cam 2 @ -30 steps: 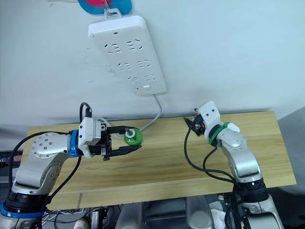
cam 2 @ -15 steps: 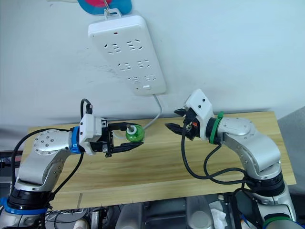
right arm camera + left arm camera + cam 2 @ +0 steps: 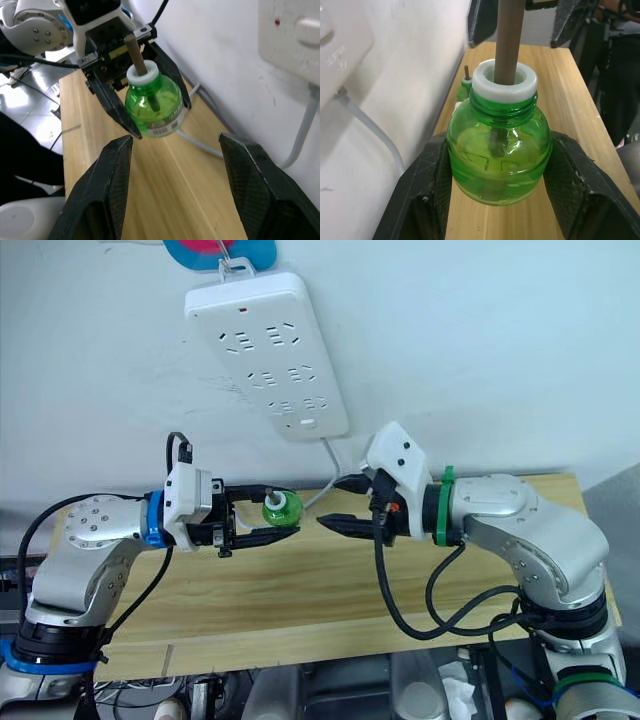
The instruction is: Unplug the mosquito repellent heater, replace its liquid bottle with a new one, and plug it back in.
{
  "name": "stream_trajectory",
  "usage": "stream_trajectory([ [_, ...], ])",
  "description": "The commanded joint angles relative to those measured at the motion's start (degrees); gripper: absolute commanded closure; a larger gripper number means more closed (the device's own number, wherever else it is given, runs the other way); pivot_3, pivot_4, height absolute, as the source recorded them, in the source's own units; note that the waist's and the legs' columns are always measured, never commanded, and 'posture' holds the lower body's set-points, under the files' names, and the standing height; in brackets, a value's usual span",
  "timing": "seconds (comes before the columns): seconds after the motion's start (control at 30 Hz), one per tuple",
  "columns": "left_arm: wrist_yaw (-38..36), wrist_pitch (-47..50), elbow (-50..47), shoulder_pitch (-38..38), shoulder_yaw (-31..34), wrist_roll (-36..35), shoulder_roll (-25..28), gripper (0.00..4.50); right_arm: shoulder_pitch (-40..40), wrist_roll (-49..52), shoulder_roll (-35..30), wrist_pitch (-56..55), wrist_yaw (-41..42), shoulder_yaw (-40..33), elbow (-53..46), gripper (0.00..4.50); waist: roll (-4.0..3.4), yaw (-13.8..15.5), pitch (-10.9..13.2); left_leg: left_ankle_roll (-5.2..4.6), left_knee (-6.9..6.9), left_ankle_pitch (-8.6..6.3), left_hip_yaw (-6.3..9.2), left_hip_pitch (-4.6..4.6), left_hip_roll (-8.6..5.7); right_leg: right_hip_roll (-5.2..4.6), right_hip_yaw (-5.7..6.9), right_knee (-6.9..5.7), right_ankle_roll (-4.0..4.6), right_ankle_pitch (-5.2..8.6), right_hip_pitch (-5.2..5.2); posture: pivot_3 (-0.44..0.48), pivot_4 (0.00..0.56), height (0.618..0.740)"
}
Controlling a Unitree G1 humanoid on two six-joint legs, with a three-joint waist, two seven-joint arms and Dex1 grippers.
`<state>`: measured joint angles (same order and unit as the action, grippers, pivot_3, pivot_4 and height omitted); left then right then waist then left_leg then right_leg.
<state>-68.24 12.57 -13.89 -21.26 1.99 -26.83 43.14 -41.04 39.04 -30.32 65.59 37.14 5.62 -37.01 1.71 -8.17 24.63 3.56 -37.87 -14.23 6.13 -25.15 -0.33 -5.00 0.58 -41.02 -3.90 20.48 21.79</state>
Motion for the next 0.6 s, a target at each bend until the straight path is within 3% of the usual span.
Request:
stream_trajectory([
  [0.03,-1.6,1.3,-1.8,-0.3,-0.5,-0.9,1.6,2.28,-1.0,1.6,1.5,1.0,-2.7,0.3,-3.1,1.68,0.0,0.0,0.0,0.0,0.01,0.0,0.01,0.0,0.01,0.0,0.01,-0.02,0.0,0.0,0.0,-0.234,0.376,0.74],
  [0.6,-4.4,3.7,0.4,-5.2,-3.0,-0.2,1.9,2.28,-2.8,1.9,6.9,-0.8,-5.4,4.9,-2.2,1.68,0.0,-0.1,0.0,0.0,-0.01,0.0,0.03,-0.01,0.0,0.01,0.02,-0.06,0.0,0.0,0.04,-0.226,0.39,0.74],
])
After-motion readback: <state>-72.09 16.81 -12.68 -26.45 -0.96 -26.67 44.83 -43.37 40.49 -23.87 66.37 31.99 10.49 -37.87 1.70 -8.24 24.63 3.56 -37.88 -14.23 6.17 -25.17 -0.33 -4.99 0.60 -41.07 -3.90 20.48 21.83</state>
